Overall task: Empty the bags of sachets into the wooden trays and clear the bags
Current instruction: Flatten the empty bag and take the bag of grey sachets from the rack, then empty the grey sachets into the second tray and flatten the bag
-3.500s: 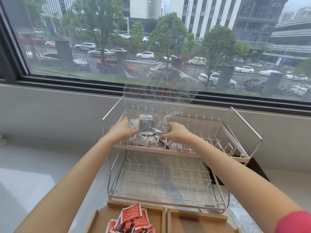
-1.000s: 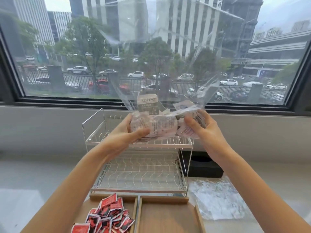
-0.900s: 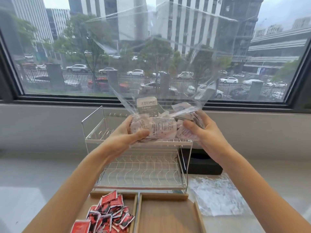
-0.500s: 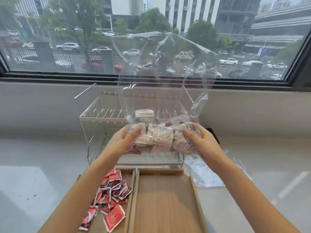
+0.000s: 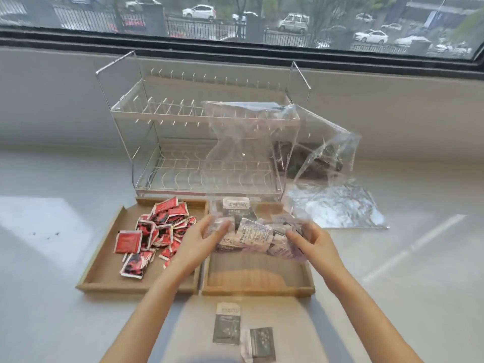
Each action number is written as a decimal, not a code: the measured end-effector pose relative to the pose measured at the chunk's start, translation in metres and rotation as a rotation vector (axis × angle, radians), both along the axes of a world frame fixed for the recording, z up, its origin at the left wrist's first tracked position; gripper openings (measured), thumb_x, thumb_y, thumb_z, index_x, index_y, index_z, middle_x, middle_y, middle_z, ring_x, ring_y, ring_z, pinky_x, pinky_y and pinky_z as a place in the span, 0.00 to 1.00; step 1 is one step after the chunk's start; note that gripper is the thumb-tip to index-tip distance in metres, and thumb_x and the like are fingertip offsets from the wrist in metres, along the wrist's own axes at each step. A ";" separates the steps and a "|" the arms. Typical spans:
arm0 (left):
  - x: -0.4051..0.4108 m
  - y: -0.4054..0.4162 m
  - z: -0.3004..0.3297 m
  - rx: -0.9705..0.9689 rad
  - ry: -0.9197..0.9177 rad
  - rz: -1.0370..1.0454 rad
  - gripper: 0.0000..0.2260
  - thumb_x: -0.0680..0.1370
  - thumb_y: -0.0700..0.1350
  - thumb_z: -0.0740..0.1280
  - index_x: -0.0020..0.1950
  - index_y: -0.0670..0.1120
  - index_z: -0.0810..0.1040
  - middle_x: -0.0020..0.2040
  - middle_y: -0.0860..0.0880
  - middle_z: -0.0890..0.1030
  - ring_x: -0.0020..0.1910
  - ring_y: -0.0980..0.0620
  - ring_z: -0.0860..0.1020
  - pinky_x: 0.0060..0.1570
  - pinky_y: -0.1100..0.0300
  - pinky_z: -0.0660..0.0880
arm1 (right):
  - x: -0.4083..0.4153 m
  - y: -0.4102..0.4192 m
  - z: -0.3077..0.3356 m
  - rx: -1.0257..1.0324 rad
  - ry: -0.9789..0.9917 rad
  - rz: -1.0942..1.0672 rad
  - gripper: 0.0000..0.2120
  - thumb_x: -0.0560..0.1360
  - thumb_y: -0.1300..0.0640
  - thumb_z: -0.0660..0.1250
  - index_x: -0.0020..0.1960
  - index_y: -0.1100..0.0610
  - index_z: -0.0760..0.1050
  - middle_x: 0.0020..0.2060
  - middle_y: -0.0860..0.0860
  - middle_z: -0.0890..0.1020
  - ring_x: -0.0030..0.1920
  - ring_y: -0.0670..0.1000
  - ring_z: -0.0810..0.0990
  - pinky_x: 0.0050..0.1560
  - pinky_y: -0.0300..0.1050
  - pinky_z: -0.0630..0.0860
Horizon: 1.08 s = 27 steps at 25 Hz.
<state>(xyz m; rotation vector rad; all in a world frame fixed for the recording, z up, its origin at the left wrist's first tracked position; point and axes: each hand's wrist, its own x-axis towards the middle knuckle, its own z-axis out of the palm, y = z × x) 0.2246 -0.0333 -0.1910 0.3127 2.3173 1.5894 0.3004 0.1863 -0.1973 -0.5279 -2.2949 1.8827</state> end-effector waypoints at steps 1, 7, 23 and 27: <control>0.003 -0.002 -0.009 0.008 0.013 -0.007 0.12 0.73 0.56 0.66 0.55 0.57 0.73 0.54 0.59 0.77 0.55 0.56 0.75 0.56 0.62 0.71 | 0.005 0.000 -0.006 0.018 -0.018 -0.002 0.09 0.73 0.60 0.67 0.50 0.47 0.77 0.48 0.46 0.83 0.49 0.44 0.80 0.57 0.47 0.75; 0.033 0.003 -0.058 -0.127 0.038 -0.077 0.27 0.68 0.55 0.66 0.64 0.50 0.65 0.54 0.58 0.74 0.56 0.55 0.73 0.51 0.75 0.66 | 0.031 -0.011 -0.052 0.185 -0.165 0.077 0.10 0.73 0.57 0.67 0.54 0.53 0.74 0.48 0.44 0.80 0.51 0.44 0.77 0.48 0.22 0.69; 0.037 -0.010 -0.071 -0.191 0.082 -0.043 0.19 0.73 0.52 0.67 0.61 0.47 0.72 0.55 0.54 0.78 0.55 0.56 0.76 0.50 0.69 0.68 | 0.042 -0.017 -0.054 0.144 -0.133 0.008 0.11 0.74 0.56 0.66 0.56 0.51 0.75 0.45 0.38 0.78 0.47 0.32 0.75 0.43 0.17 0.65; 0.034 -0.014 -0.062 -0.072 -0.021 -0.084 0.19 0.65 0.58 0.69 0.53 0.60 0.67 0.52 0.66 0.74 0.48 0.75 0.73 0.48 0.80 0.66 | 0.039 -0.013 -0.048 0.060 -0.134 0.068 0.14 0.72 0.60 0.68 0.57 0.54 0.73 0.54 0.46 0.79 0.57 0.44 0.77 0.57 0.28 0.70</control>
